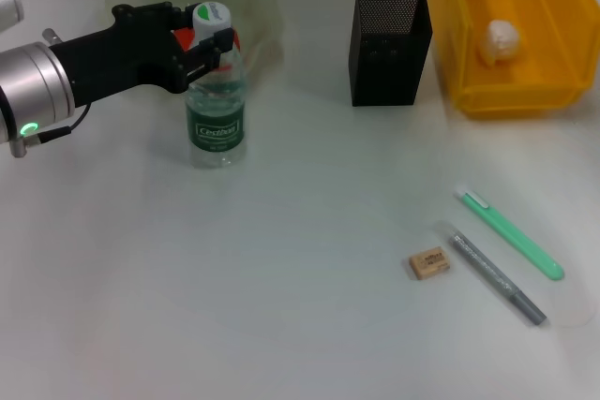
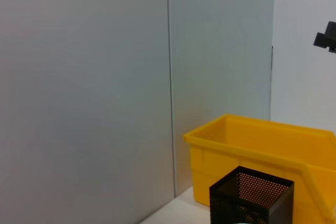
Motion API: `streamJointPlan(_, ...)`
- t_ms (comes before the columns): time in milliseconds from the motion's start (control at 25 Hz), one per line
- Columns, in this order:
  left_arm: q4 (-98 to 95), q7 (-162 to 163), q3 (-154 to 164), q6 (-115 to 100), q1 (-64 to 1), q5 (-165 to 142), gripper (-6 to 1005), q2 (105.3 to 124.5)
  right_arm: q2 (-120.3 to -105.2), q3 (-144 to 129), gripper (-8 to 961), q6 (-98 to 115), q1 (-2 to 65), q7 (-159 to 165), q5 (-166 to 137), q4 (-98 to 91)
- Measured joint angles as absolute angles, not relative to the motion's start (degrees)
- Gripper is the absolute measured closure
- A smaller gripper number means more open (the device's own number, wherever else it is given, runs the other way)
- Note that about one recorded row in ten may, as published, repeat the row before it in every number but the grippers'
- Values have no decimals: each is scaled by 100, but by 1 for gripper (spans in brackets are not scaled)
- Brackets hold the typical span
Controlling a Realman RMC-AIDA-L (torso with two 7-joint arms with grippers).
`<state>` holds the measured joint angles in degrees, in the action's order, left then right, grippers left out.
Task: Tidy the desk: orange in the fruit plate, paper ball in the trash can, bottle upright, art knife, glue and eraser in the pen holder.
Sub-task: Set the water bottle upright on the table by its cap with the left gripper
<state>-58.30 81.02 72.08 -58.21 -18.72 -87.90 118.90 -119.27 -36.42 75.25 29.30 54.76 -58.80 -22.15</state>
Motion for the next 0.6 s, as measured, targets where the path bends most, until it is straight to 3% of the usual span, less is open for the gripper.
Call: streamJointPlan(600, -5041, 6863, 7171, -5742, -1936, -7974, 513, 11889, -11926, -3619, 174, 7497, 2936, 5476, -5880, -2143)
